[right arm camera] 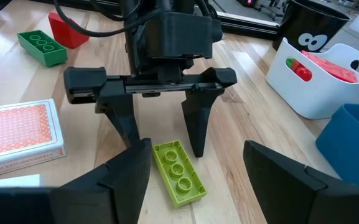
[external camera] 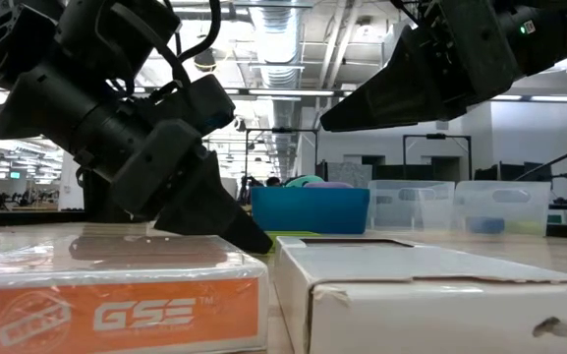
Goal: Pick & Place Toys
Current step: Put the small light green game piece into the right transparent bin
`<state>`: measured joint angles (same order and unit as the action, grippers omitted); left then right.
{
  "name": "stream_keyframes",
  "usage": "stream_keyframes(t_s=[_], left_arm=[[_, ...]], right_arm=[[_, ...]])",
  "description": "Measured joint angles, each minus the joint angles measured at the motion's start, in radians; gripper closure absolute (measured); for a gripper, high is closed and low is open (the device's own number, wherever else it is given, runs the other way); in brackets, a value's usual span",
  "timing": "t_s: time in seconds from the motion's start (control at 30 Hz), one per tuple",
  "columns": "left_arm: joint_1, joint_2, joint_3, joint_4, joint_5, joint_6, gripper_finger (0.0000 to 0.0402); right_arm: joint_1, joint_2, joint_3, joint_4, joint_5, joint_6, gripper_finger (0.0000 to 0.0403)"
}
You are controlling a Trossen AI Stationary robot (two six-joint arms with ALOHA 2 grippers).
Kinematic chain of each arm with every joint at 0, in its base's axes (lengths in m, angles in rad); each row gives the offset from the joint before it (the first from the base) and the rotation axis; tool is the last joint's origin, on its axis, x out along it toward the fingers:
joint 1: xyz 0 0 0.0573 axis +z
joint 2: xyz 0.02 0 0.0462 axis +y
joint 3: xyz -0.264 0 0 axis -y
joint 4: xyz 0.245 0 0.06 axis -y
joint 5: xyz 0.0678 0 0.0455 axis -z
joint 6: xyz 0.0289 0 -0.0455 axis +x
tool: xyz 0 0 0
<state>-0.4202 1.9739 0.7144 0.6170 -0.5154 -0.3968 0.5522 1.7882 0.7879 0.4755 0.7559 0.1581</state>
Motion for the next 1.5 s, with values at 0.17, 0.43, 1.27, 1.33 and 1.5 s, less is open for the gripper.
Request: stream_keyframes(t_s=[0.17, 0.43, 1.27, 1.33, 1.5], left_arm=[[0.001, 0.000, 0.001, -0.011, -0.006, 0.000, 0.0110], [0.001, 0.000, 0.000, -0.018, -0.023, -0.027, 0.0189], [0.005, -0.192, -0.005, 0.030, 0.244, -0.139, 0.0266], [0.005, -0.220, -0.005, 0.037, 0.263, -0.137, 0.0266], [-0.001, -0.240, -0.005, 0.083, 0.306, -0.143, 0.0266]], right_arm=[[0.000, 0.000, 0.000, 0.000, 0.000, 0.000, 0.0153], [0.000, 0.000, 0.000, 0.000, 0.000, 0.000, 0.0153], [0.135, 0.000, -0.001, 0.123, 0.009, -0.510, 0.0153], [0.156, 0.000, -0.001, 0.175, 0.047, -0.568, 0.0153], [0.184, 0.000, -0.001, 0.218, 0.144, -0.655, 0.0153]])
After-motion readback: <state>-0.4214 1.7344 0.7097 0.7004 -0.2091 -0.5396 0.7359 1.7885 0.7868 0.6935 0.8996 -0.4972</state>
